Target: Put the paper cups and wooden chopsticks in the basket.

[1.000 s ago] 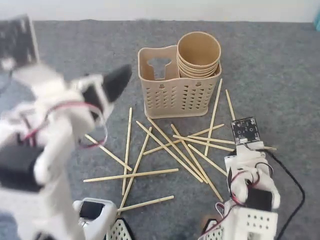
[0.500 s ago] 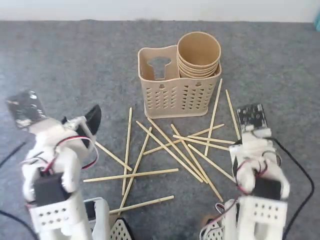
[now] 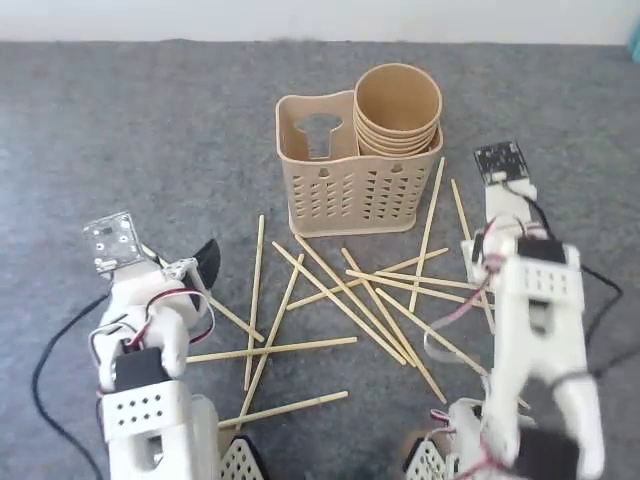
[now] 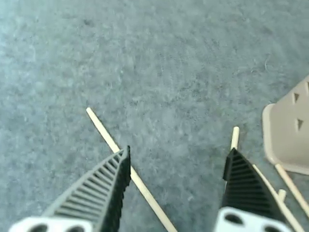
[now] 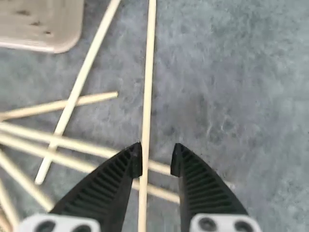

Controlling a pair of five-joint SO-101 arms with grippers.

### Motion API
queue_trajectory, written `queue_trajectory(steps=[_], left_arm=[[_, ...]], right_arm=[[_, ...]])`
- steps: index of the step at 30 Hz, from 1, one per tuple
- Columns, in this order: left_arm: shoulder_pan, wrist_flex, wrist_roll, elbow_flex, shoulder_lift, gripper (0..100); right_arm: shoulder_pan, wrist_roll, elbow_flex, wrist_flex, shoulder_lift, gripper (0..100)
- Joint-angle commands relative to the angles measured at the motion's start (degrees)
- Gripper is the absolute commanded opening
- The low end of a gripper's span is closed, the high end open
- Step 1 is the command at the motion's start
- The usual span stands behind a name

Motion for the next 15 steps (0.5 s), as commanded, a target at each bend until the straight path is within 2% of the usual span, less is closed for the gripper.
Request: queue_trajectory(steps=[1,8,15], left_arm=[[-0.44,-2.46,-0.79,-0.13,-1.23,30],[-0.18,-2.9,-0.97,0.04,-1.23,30],[-0.09,-2.99,-1.05,0.04,-1.23,30]], right_arm=[[-0.04,-0.79,-11.08,-2.77,13.32,12.5],[-3.12,-0.79,-22.59,-2.95,31.34,12.4],[-2.95,-0.79,-31.38,-1.8,38.81,12.2]])
